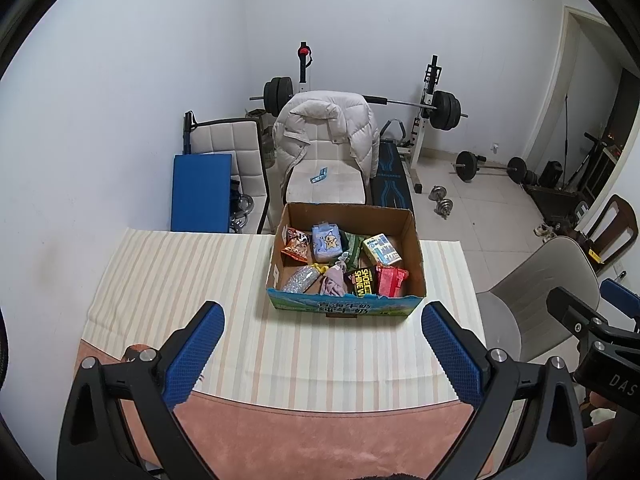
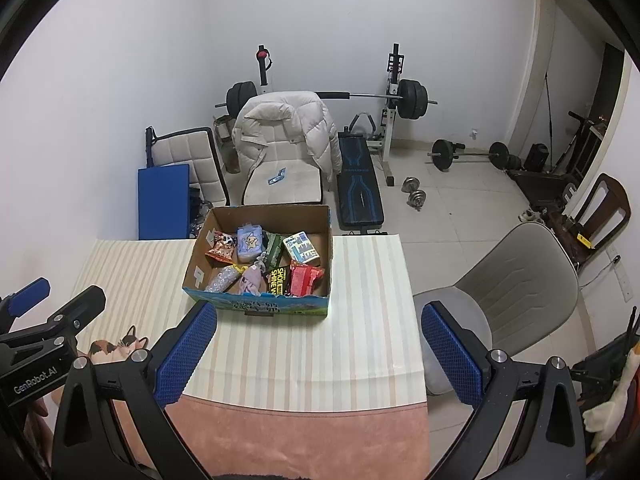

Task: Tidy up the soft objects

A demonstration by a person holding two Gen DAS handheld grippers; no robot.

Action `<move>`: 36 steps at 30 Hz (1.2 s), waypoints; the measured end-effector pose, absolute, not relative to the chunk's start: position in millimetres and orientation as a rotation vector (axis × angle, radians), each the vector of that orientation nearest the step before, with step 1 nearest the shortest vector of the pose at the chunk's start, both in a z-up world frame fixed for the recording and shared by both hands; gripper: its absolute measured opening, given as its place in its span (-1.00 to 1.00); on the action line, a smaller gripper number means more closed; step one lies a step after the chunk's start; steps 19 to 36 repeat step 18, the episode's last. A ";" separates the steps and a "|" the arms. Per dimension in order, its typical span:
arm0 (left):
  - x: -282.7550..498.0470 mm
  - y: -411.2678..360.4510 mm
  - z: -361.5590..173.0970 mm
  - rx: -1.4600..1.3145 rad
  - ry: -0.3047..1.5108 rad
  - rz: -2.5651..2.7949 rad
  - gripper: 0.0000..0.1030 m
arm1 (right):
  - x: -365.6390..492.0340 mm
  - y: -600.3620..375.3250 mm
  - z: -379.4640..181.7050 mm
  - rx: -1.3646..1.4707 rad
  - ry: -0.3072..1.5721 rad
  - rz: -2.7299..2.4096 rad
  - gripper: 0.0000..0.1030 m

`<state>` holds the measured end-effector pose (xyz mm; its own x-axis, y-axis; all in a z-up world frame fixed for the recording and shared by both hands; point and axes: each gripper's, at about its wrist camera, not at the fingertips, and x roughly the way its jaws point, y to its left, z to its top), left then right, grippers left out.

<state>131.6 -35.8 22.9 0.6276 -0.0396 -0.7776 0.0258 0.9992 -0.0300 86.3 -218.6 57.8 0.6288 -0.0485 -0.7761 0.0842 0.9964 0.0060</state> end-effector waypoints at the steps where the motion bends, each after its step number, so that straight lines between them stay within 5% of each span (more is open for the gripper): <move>1: 131.5 -35.8 23.3 -0.016 0.890 -0.037 0.96 | 86.5 -218.6 58.3 0.044 0.887 -0.078 1.00; 36: 131.0 -35.7 23.3 -0.016 0.876 -0.034 0.96 | 84.7 -218.9 56.5 0.066 0.880 -0.106 1.00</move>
